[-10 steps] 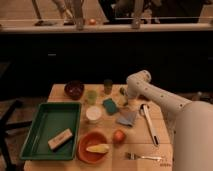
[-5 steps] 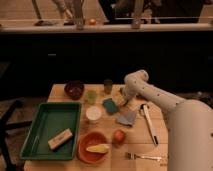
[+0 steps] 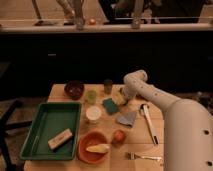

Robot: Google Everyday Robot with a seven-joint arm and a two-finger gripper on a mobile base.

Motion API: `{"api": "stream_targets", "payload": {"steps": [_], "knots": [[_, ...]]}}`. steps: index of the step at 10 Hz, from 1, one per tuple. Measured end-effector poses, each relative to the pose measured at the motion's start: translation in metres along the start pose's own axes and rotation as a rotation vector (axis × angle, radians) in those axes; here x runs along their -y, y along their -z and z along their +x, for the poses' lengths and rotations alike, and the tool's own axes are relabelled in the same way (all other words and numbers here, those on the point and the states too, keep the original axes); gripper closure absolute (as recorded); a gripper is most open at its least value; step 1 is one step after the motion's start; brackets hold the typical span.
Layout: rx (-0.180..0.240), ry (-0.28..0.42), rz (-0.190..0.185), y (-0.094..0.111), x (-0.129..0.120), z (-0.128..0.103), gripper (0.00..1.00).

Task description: Place pepper in paper cup

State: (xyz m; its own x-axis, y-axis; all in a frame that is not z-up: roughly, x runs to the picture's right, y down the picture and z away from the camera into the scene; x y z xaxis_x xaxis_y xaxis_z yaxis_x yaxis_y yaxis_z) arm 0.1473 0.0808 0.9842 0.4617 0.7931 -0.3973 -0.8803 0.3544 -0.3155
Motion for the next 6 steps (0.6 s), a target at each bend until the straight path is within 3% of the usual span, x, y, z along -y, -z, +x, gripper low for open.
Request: {"api": "stream_targets", "payload": {"steps": [6], "knots": [[-0.002,0.005,0.001,0.0011,-0.0011,-0.0038,0.85]]}}
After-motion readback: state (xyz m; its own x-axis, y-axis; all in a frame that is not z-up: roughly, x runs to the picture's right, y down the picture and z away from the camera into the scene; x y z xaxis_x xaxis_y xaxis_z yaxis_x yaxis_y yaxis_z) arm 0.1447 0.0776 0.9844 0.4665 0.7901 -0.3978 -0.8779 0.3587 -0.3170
